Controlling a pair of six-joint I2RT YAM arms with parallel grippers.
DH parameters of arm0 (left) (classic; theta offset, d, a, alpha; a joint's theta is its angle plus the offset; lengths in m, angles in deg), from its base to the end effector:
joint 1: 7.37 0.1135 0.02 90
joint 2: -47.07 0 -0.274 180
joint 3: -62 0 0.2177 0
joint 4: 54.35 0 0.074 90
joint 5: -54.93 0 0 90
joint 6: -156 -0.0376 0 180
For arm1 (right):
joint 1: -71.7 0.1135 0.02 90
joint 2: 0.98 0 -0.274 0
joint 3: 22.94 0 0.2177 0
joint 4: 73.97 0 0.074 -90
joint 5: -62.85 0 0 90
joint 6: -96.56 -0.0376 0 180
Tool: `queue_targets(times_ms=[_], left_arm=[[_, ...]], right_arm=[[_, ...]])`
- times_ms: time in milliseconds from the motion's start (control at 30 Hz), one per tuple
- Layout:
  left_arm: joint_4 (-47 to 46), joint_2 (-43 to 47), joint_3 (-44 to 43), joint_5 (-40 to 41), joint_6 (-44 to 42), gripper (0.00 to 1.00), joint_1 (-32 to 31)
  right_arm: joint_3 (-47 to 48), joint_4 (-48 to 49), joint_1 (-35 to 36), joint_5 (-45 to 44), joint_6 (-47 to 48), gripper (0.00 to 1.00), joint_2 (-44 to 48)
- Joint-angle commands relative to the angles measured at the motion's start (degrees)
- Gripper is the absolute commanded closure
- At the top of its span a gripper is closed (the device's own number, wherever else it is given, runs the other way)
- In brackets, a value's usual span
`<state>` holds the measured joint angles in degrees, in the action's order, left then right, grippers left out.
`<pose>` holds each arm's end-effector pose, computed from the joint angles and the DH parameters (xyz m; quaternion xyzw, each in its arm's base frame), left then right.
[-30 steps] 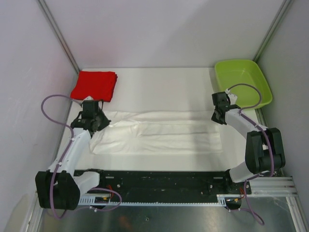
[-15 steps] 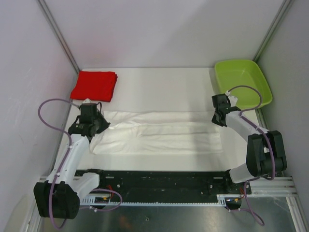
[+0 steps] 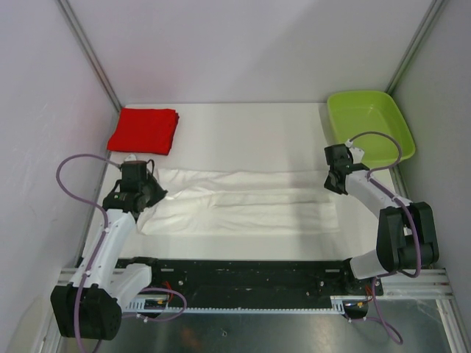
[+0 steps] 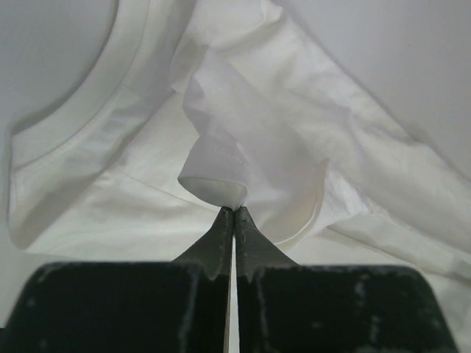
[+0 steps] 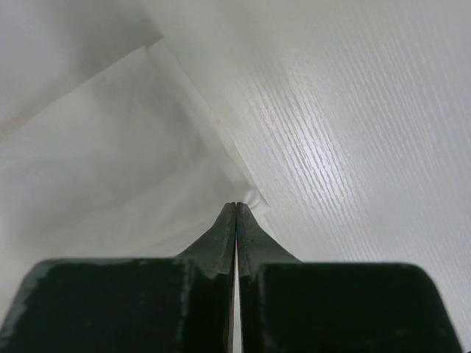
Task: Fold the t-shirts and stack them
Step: Fold the other side of the tshirt into a rectangle
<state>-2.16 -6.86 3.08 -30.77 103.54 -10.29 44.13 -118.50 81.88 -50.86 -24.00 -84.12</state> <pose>0.1513 -0.0049 0.2721 -0.2899 0.8842 -0.0933 0.3542 0.2484 0.0292 0.2308 0.2188 0.9225 -0.0998 0.3020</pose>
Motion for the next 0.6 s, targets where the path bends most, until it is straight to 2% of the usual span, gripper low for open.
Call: queue_targets(times_ms=[0, 567], left_arm=[[0.2, 0.7, 1.5, 0.7, 0.5, 1.00, 0.3], [0.2, 0.5, 2.2, 1.9, 0.3, 1.00, 0.3]], right_arm=[[-1.1, 0.1, 0.6, -1.0, -1.7, 1.00, 0.8], [-2.7, -0.8, 1.9, -1.6, -2.7, 1.00, 2.1]])
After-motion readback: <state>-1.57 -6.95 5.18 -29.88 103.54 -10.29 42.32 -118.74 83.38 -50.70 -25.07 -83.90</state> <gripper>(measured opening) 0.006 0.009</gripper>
